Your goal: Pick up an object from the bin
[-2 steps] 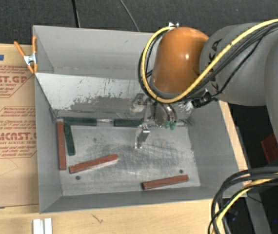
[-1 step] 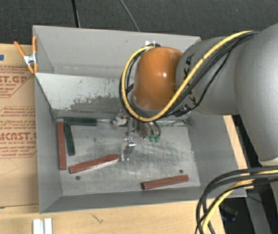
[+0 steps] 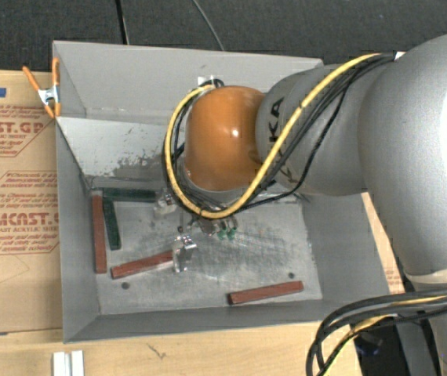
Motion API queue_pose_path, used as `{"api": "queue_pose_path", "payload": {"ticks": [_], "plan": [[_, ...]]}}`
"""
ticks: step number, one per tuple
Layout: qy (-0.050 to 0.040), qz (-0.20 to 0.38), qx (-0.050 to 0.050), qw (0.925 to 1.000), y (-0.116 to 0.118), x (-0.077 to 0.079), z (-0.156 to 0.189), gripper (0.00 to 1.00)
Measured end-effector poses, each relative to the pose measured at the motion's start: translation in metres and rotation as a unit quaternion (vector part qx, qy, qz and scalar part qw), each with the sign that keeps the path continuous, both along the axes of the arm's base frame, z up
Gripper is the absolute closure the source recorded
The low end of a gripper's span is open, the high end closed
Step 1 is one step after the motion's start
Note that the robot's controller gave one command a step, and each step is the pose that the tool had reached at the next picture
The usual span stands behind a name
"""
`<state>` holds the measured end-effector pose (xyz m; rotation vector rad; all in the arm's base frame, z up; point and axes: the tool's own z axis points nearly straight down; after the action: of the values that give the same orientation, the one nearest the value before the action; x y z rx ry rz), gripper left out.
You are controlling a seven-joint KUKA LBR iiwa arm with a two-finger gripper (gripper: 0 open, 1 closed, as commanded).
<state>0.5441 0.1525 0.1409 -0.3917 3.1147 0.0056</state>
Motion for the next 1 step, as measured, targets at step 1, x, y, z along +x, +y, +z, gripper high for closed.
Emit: {"api": "queue_pose_path", "payload": {"ticks": [1], "plan": [[-0.0002,0.021,-0.001,0.9998,0.0077,0.0037,-0.007,0.0]]}}
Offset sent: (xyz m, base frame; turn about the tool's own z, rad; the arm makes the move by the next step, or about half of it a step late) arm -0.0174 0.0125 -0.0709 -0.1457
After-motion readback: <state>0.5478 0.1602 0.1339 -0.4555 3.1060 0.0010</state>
